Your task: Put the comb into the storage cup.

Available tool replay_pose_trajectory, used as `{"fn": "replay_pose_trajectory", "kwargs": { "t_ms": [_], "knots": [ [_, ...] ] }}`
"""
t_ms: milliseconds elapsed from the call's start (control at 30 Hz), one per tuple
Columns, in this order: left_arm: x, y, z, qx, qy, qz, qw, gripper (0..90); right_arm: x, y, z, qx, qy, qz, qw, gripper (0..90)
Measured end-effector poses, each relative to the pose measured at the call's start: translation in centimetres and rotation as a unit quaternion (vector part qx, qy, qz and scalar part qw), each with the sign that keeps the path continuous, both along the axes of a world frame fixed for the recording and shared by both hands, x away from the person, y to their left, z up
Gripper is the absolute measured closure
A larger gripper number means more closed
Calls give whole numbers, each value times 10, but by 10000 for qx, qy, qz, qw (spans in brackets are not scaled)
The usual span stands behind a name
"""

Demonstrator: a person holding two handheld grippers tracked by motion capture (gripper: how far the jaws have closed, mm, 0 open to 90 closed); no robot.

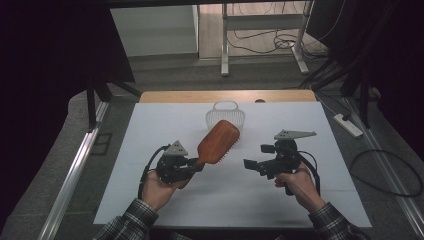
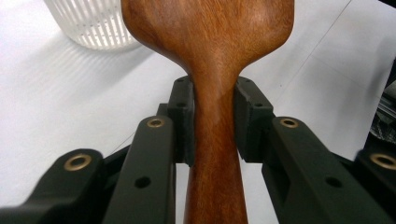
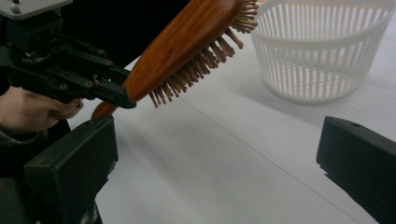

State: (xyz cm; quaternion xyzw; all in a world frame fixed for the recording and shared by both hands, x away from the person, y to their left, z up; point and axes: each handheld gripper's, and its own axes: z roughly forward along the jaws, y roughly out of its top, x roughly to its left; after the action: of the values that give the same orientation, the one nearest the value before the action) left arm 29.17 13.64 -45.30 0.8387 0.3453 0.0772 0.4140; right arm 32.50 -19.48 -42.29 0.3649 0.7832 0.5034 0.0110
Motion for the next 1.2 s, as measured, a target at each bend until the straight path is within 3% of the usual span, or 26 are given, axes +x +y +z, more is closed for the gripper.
{"fn": "replay_pose_trajectory", "kwargs": {
  "t_ms": [633,867,1033,1200],
  "knots": [
    [6,-23,5,-62,-121,-157,9998,717,25,24,1,335,470,30,9983,0],
    [7,-31,6,-110,-136,-209,9996,717,36,31,2,464,634,-106,9969,0],
    [9,-34,6,-190,-159,-157,9996,717,42,37,1,360,596,-195,9974,0],
    [7,-36,7,-178,-196,-169,9995,717,47,41,-2,414,720,-260,9962,0]
  ]
}}
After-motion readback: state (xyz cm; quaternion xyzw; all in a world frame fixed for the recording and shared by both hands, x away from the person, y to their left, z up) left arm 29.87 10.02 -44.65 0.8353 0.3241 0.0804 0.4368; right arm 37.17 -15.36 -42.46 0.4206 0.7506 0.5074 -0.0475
